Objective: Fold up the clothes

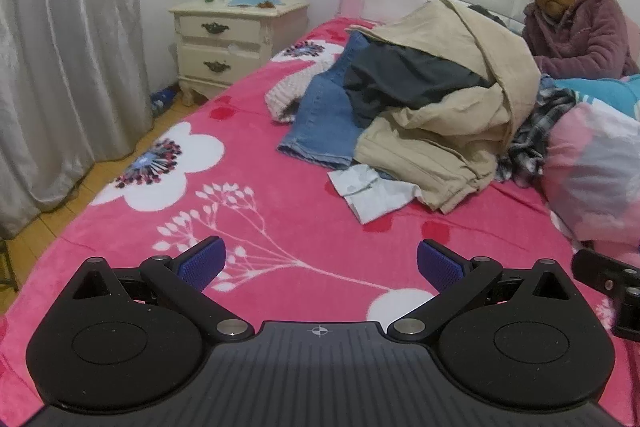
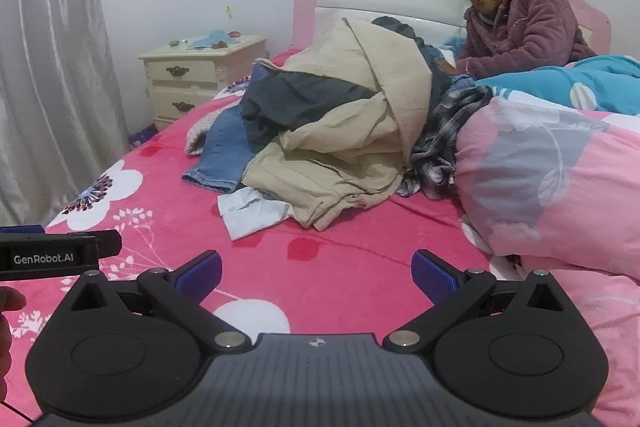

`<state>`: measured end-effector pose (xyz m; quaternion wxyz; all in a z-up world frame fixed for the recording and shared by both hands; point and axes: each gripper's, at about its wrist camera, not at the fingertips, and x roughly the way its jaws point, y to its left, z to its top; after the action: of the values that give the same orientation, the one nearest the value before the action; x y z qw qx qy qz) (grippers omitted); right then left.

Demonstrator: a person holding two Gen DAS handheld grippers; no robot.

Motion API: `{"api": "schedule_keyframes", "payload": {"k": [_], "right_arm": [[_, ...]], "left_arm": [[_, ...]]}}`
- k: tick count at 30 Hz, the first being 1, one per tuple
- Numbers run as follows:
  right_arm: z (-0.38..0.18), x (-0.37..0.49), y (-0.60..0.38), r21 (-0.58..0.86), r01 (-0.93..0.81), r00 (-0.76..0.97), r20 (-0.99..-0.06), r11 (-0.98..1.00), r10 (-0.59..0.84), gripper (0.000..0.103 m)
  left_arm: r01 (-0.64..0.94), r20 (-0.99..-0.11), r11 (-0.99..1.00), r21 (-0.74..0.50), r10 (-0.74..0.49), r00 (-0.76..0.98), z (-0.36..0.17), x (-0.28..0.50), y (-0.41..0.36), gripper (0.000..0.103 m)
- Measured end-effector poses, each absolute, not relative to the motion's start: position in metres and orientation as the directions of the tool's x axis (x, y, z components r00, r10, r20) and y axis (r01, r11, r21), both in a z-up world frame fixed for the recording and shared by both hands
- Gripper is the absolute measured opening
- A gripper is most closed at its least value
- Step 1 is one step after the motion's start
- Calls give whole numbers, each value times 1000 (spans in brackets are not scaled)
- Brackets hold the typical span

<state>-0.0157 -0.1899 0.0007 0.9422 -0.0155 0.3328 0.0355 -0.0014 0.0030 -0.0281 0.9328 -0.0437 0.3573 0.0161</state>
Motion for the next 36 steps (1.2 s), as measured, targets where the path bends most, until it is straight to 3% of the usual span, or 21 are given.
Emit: {"api": "schedule_keyframes", "payload": {"k": [36], "right_arm": [[2,-17,-188,0,-48,781,-624,999,38,103]], "left_arm": [[-33,-686,999,-11,17,728,-33,-1,-2,103]]}}
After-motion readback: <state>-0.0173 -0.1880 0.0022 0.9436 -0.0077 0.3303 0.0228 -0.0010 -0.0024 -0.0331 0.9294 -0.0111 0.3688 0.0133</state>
